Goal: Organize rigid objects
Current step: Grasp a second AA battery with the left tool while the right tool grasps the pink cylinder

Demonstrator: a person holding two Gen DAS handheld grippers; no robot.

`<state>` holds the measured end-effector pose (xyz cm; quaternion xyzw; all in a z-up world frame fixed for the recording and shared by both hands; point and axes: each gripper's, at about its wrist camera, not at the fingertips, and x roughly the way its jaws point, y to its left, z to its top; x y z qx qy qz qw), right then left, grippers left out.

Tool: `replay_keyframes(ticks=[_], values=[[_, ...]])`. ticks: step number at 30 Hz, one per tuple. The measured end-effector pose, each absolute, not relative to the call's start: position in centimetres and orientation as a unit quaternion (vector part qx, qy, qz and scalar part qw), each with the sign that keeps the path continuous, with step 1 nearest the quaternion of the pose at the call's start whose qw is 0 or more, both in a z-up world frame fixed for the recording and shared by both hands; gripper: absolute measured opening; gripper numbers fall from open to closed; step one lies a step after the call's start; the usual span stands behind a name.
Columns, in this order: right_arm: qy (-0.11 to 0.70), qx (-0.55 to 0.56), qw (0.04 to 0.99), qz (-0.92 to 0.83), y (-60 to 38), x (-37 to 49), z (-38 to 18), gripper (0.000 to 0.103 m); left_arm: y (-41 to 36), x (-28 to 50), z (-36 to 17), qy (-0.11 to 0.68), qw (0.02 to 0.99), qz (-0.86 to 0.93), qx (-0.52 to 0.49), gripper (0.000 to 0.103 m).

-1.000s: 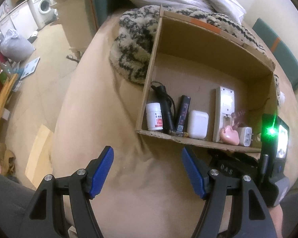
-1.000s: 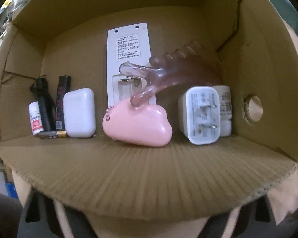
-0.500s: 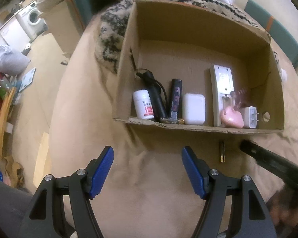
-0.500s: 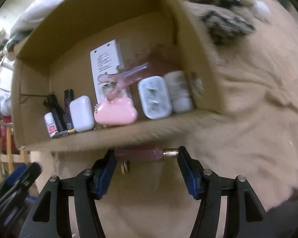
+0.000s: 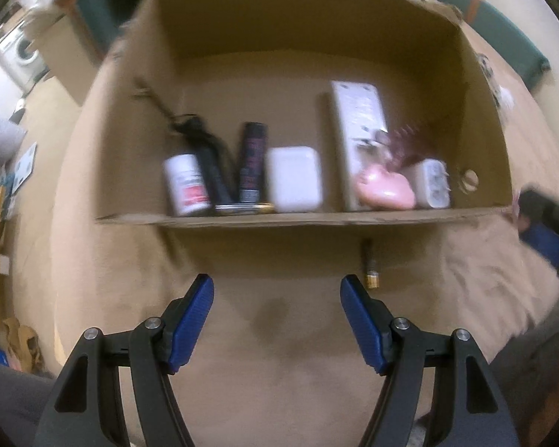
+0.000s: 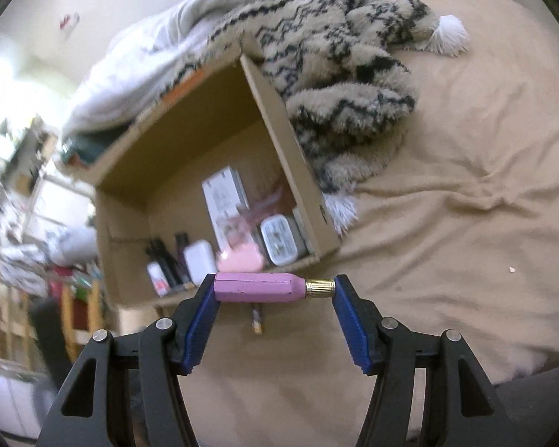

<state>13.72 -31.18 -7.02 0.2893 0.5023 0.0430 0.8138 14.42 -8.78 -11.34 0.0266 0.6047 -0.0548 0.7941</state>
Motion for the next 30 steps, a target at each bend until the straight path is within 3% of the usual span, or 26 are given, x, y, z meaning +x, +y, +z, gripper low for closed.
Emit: replay_keyframes(ticks=[9, 13, 16, 21, 23, 25, 30], values=[[0.493, 0.323, 0.807, 0.034, -32.4, 14.7, -7.0, 0.065, -15.6, 16.0, -15.5, 0.628, 0.771, -0.082, 0.068, 0.068], [0.497, 0.329, 0.802, 0.03, -32.7, 14.9, -7.4, 0.065, -16.9, 16.8, -17.0, 0.638, 0.761, -0.078, 0.087, 0.056], [0.499, 0.325, 0.803, 0.03, -32.5, 15.1, -7.4, 0.065, -17.3, 17.1, -17.3, 0.634, 0.763, -0.073, 0.097, 0.055], [0.501, 0.324, 0.802, 0.032, -32.2, 15.3, -7.6, 0.065, -17.4, 17.6, -17.3, 0.634, 0.763, -0.072, 0.101, 0.036], [0.501, 0.322, 0.802, 0.032, -32.1, 15.3, -7.6, 0.065, -17.2, 17.8, -17.3, 0.634, 0.763, -0.068, 0.101, 0.021], [0.502, 0.319, 0.803, 0.03, -32.1, 15.2, -7.5, 0.065, -17.1, 18.1, -17.3, 0.635, 0.763, -0.064, 0.104, 0.012], [0.505, 0.321, 0.801, 0.024, -32.3, 15.1, -7.8, 0.065, -14.9, 19.0, -17.1, 0.632, 0.766, -0.052, 0.103, 0.009]])
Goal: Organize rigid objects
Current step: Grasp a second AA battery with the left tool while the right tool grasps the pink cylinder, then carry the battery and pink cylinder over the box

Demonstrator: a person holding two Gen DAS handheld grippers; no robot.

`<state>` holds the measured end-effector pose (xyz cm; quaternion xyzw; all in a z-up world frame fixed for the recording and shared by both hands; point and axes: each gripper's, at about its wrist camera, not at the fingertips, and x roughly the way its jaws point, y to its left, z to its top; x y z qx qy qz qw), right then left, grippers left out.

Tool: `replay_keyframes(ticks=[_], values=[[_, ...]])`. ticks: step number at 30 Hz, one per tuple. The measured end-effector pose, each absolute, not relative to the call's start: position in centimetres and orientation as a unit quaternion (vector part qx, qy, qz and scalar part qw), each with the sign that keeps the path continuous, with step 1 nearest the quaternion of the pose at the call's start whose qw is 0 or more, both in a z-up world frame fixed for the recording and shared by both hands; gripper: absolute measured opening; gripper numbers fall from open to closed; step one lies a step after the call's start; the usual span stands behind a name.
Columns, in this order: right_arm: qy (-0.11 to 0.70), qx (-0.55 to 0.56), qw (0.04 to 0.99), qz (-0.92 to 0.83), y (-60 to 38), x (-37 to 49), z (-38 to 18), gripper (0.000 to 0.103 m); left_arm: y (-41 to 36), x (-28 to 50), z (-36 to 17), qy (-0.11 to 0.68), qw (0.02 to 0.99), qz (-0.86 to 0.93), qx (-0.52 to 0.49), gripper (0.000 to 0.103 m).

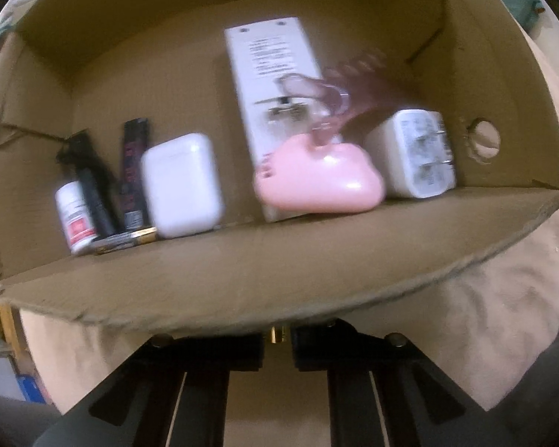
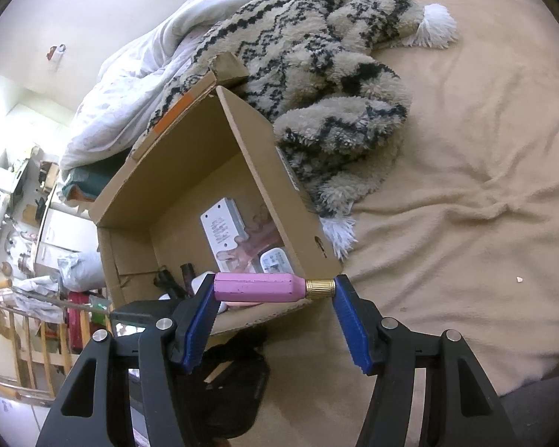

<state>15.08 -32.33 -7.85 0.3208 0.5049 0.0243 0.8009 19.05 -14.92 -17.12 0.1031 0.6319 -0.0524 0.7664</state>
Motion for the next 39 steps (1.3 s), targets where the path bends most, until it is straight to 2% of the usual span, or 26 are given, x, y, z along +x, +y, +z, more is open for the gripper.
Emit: replay_keyframes(ticks=[9, 21, 31, 35, 39], values=[[0.514, 0.313, 0.799, 0.021, -31.9, 14.9, -8.3, 0.065, -9.4, 17.9, -16.4, 0.631, 0.767, -0.028, 0.114, 0.009], [0.51, 0.271, 0.816, 0.025, -30.5, 14.5, -7.5, 0.065, -4.4, 13.7, -7.1, 0.544, 0.836, -0.029, 0.07, 0.009], [0.465, 0.16, 0.868, 0.074, -26.4, 17.3, -3.6, 0.065, -1.8, 18.1, 0.0, 0.488, 0.872, 0.011, 0.026, 0.009], [0.466, 0.156, 0.866, 0.096, -25.6, 19.3, -3.7, 0.065, -1.5, 20.5, 0.4, 0.482, 0.876, 0.018, 0.02, 0.009], [0.483, 0.159, 0.855, 0.107, -24.7, 20.5, -5.2, 0.065, -2.1, 22.2, -1.9, 0.486, 0.873, 0.024, 0.023, 0.009]])
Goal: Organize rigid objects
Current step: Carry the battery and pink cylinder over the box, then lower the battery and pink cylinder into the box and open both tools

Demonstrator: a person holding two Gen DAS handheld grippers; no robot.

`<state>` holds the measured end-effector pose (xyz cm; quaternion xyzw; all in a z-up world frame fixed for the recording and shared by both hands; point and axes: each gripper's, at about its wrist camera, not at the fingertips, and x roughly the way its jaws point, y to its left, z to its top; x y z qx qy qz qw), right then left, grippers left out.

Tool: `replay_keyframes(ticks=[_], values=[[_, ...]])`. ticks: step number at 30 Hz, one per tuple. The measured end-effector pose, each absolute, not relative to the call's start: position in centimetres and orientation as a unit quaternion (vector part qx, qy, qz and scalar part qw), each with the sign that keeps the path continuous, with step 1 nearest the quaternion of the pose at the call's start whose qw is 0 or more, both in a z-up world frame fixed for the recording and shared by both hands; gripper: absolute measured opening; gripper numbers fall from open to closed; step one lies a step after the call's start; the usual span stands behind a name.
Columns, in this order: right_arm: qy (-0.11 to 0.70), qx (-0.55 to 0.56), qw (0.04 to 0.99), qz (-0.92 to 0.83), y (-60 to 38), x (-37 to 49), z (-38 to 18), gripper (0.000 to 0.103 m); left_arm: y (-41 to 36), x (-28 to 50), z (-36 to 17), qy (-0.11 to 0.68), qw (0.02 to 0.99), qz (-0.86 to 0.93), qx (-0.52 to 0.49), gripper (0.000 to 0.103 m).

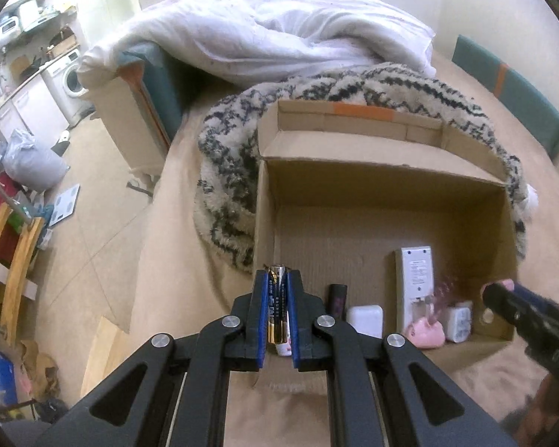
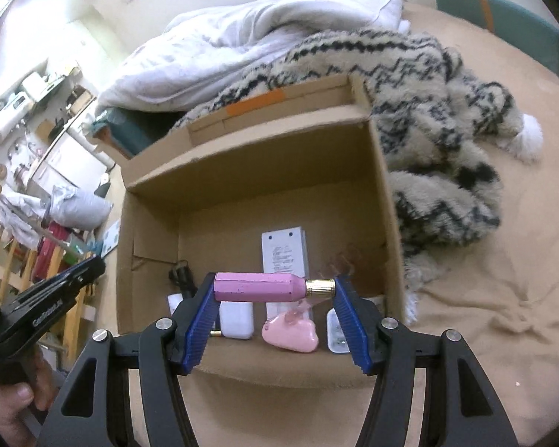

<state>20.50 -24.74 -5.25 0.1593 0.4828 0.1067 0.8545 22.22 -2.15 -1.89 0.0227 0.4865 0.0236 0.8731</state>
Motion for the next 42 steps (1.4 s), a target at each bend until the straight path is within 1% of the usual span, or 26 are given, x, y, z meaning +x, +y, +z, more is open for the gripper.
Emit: replay_keyframes(ticks=[5, 10, 13, 20, 33, 36, 38, 39, 41, 42], values=[[0.5, 0.147, 0.844, 0.129, -23.2, 20.6, -6.6, 0.065, -2.8, 22.8, -5.6, 0.501, 0.865, 0.021, 0.026, 0.009], [0.507, 0.111, 0.844, 0.132, -21.7, 20.5, -7.4, 0.065, -3.2, 22.8, -7.3, 0.508, 0.86, 0.02, 0.034, 0.009], [0.514, 0.096, 0.842, 0.129, -21.0, 20.6, -7.9, 0.065, -3.2, 22.8, -7.7, 0.514, 0.857, 0.019, 0.032, 0.009], [0.537, 0.104, 0.827, 0.126, -20.5, 20.9, -9.3, 0.065, -2.9, 23.1, -8.2, 0.518, 0.854, 0.029, 0.031, 0.009], [0.531, 0.115, 0.833, 0.105, -21.4, 21.2, -9.0, 0.065, -3.3, 22.9, -9.0, 0.514, 0.855, 0.031, 0.055, 0.009], [0.534, 0.133, 0.828, 0.106, -21.9, 21.2, -9.1, 0.065, -3.4, 22.9, -8.9, 0.512, 0.856, 0.034, 0.059, 0.01], [0.536, 0.15, 0.823, 0.109, -22.3, 21.3, -9.2, 0.066, -3.6, 22.9, -8.9, 0.515, 0.855, 0.029, 0.061, 0.021], [0.535, 0.157, 0.823, 0.111, -22.4, 21.3, -9.2, 0.068, -3.8, 22.9, -8.9, 0.516, 0.854, 0.023, 0.059, 0.025], [0.523, 0.173, 0.826, 0.118, -22.8, 21.2, -8.6, 0.072, -4.1, 22.8, -8.9, 0.516, 0.854, 0.012, 0.061, 0.036], [0.515, 0.177, 0.83, 0.118, -22.9, 21.1, -8.2, 0.078, -4.3, 22.7, -8.8, 0.515, 0.855, 0.006, 0.064, 0.038]])
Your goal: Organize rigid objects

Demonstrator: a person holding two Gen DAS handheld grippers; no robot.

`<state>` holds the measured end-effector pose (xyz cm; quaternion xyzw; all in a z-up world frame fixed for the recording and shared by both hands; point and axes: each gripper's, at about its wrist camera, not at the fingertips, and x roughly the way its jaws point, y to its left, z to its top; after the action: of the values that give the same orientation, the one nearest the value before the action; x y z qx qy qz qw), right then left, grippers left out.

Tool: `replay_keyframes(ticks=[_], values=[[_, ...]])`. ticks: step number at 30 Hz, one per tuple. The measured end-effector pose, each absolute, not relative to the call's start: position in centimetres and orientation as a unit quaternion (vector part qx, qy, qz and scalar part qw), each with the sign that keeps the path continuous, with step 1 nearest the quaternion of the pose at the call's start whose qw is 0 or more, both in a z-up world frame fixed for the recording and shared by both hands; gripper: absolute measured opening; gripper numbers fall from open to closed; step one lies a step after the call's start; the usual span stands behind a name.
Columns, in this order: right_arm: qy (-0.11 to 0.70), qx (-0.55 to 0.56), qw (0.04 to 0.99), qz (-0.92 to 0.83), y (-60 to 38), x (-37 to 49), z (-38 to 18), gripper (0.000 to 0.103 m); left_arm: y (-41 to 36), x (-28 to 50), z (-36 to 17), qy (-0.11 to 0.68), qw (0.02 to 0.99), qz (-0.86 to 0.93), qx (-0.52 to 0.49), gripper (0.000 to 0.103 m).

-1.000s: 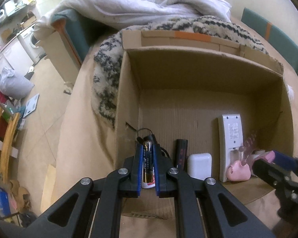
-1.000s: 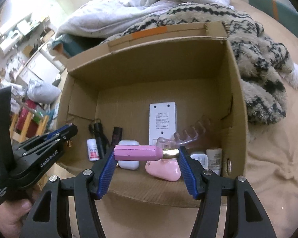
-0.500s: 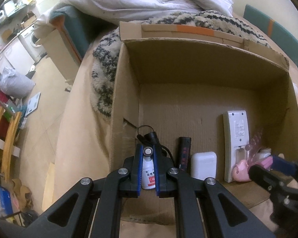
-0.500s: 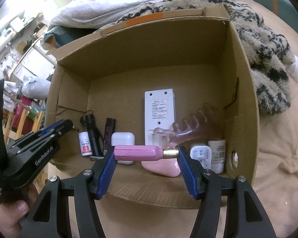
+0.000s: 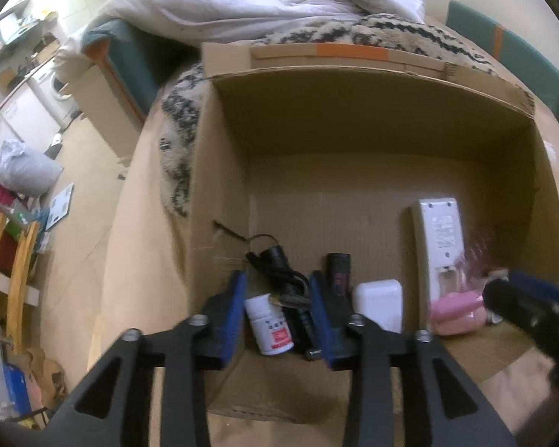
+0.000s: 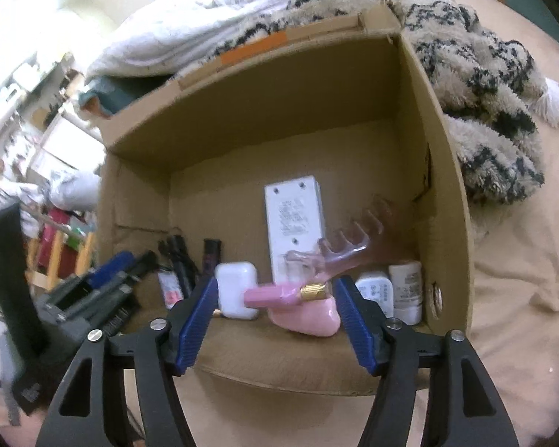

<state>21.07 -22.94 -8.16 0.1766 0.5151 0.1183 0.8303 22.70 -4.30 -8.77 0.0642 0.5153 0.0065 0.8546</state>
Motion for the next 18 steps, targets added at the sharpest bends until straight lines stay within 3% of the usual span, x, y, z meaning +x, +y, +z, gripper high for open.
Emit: replay_keyframes(ticks=[3, 5, 6, 13, 18], values=[[0.486, 0.196, 0.843, 0.12, -23.6, 20.6, -6.8, 0.103, -4.7, 22.2, -8.0, 0.505, 0.861, -0.008, 0.061, 0.053], [0.467, 0.217, 0.849, 0.121, -24.3, 20.3, -6.1, 0.103, -4.6, 21.7, -7.2, 0.495, 0.867, -0.011, 0.053, 0.065], [0.461, 0.226, 0.85, 0.119, -24.7, 20.2, -5.9, 0.103, -4.5, 21.5, -6.6, 0.488, 0.871, -0.016, 0.049, 0.066], [0.448, 0.258, 0.851, 0.096, -26.6, 19.0, -5.3, 0.103, -3.5, 19.8, -3.6, 0.449, 0.892, -0.012, 0.043, 0.066], [0.448, 0.255, 0.853, 0.085, -27.1, 18.0, -5.1, 0.103, -2.4, 18.8, -3.8, 0.476, 0.879, -0.015, 0.02, 0.066]])
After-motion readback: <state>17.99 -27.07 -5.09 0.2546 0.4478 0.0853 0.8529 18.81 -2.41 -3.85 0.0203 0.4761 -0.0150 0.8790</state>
